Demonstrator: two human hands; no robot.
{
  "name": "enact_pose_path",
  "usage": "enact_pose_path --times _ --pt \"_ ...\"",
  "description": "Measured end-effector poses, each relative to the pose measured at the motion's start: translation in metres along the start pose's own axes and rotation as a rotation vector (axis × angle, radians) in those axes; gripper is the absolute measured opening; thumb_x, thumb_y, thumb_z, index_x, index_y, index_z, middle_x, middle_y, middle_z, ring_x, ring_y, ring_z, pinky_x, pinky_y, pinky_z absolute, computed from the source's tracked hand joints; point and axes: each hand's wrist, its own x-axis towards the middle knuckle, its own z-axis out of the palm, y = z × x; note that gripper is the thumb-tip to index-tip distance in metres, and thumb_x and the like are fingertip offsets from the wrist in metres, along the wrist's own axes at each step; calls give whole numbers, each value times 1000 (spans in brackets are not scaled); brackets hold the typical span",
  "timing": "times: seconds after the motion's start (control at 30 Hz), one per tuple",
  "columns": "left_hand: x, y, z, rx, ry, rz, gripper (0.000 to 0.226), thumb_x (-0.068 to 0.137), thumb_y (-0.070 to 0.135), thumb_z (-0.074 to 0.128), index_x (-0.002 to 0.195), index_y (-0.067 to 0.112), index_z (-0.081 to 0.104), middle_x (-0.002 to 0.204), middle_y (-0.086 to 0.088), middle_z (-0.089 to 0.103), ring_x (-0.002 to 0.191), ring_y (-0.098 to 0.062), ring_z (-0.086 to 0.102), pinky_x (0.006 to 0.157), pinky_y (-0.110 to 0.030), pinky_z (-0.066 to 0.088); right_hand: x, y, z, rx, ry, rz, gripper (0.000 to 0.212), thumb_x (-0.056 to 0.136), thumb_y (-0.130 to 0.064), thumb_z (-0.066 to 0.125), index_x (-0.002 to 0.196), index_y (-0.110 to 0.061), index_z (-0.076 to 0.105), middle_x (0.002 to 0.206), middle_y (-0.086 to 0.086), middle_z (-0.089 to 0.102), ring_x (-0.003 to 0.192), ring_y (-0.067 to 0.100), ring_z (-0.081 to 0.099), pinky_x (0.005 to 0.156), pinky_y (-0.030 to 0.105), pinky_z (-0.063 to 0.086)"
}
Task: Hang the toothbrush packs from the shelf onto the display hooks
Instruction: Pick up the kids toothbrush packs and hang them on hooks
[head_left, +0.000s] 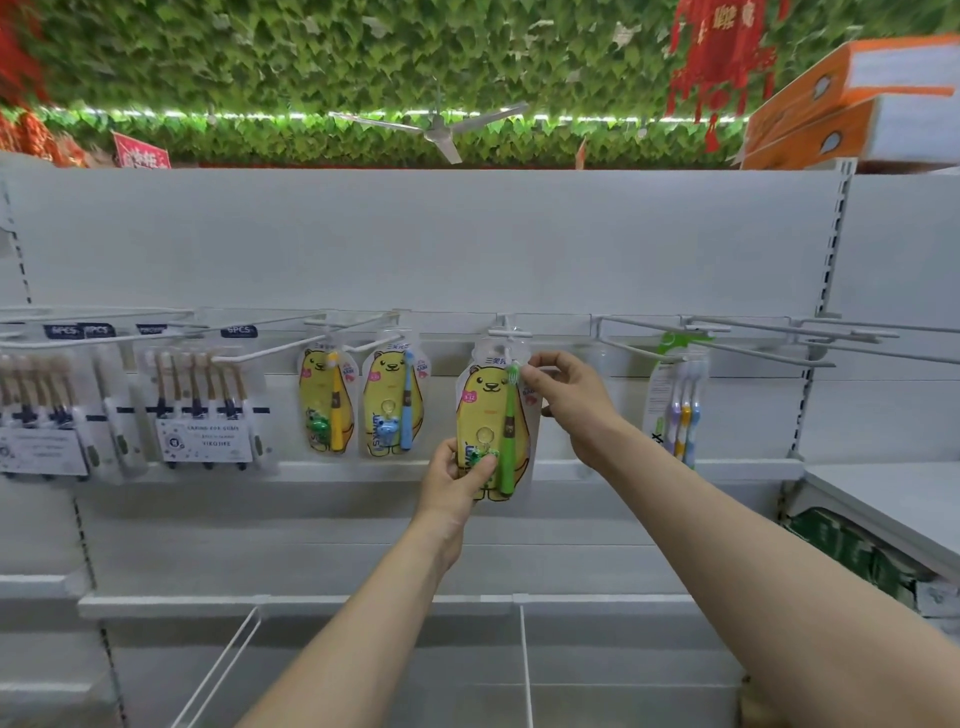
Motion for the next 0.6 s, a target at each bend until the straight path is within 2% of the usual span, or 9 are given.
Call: enact_pose_path --times 0.13,0.33,0.47,0.6 --pt "6 -5 3 -1 7 6 25 91 11 69 110 21 57 114 -8 71 107 -24 66 95 -40 54 4 4 -1 -20 11 -11 8 95 -15 66 90 -19 61 85 2 61 72 8 56 52 9 44" --pt "0 -7 5 -1 34 12 25 91 13 69 108 25 57 112 -7 70 106 -23 66 89 -35 55 3 5 -2 -14 9 -12 7 95 -15 66 90 -18 61 84 2 60 71 10 55 52 10 44" --pt "-8 -2 4 42 57 -3 23 91 14 69 106 27 56 113 -7 70 106 -23 66 93 -39 55 -5 -2 -1 -15 1 7 8 95 -15 66 90 -18 60 82 3 60 70 10 54 50 9 43" --pt "-15 13 6 131 86 -62 29 92 18 69 116 25 54 118 -6 67 109 -23 63 92 -37 53 -12 -13 2 -16 2 65 7 95 -17 66 94 -15 60 84 4 62 70 11 56 47 11 44"
